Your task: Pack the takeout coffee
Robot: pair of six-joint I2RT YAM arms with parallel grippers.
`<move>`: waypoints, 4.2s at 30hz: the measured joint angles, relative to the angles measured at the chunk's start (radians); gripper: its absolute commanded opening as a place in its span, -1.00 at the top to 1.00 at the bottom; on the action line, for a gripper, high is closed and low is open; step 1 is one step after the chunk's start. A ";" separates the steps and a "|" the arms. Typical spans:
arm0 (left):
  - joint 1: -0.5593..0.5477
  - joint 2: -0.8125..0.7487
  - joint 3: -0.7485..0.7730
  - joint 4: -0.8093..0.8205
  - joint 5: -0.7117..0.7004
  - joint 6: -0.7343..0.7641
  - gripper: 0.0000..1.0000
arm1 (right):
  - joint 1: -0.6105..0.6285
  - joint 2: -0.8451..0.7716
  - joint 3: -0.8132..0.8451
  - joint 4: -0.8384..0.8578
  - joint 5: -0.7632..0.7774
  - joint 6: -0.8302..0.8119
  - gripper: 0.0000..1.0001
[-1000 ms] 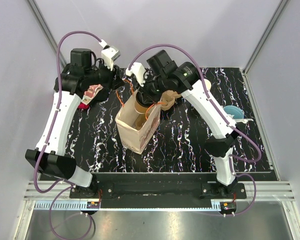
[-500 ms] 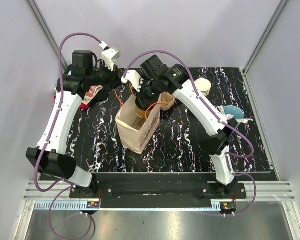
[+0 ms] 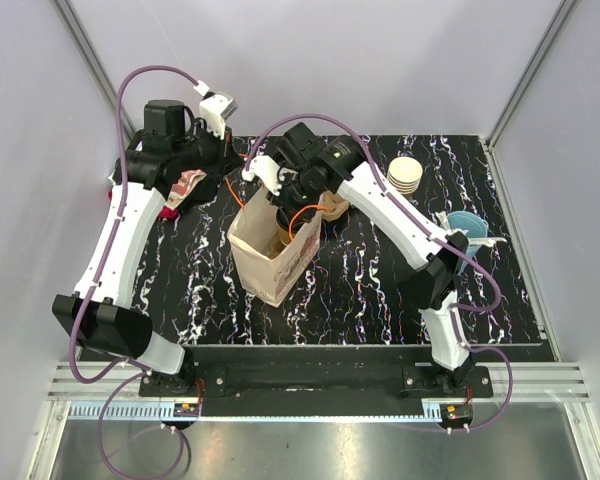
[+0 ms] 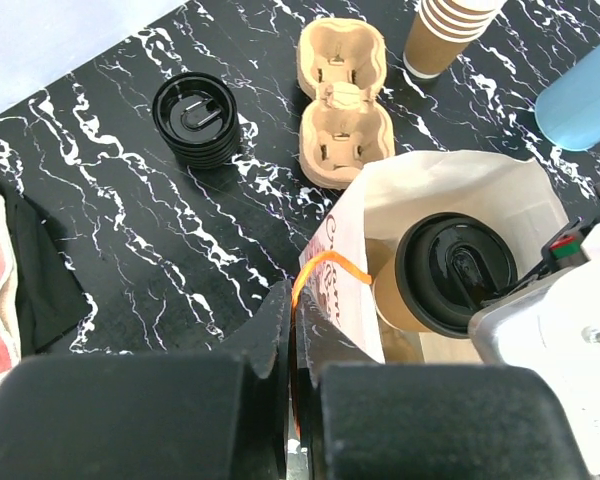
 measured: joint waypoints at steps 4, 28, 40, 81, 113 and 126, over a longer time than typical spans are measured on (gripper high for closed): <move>0.001 0.000 -0.013 0.009 -0.013 -0.006 1.00 | 0.000 0.013 -0.006 0.001 0.019 -0.004 1.00; 0.011 0.000 -0.055 0.027 -0.053 -0.025 1.00 | -0.001 0.029 -0.103 0.070 0.060 -0.013 1.00; 0.014 -0.003 -0.060 0.029 -0.053 -0.027 1.00 | -0.001 0.029 -0.110 0.092 0.068 -0.013 1.00; 0.014 -0.010 -0.065 0.045 -0.051 -0.034 1.00 | -0.017 0.029 -0.212 0.241 0.078 0.011 1.00; 0.014 -0.010 -0.066 0.049 -0.038 -0.040 1.00 | -0.017 0.029 -0.274 0.296 0.075 0.023 1.00; 0.014 -0.010 -0.066 0.049 -0.038 -0.040 1.00 | -0.017 0.029 -0.281 0.298 0.075 0.023 1.00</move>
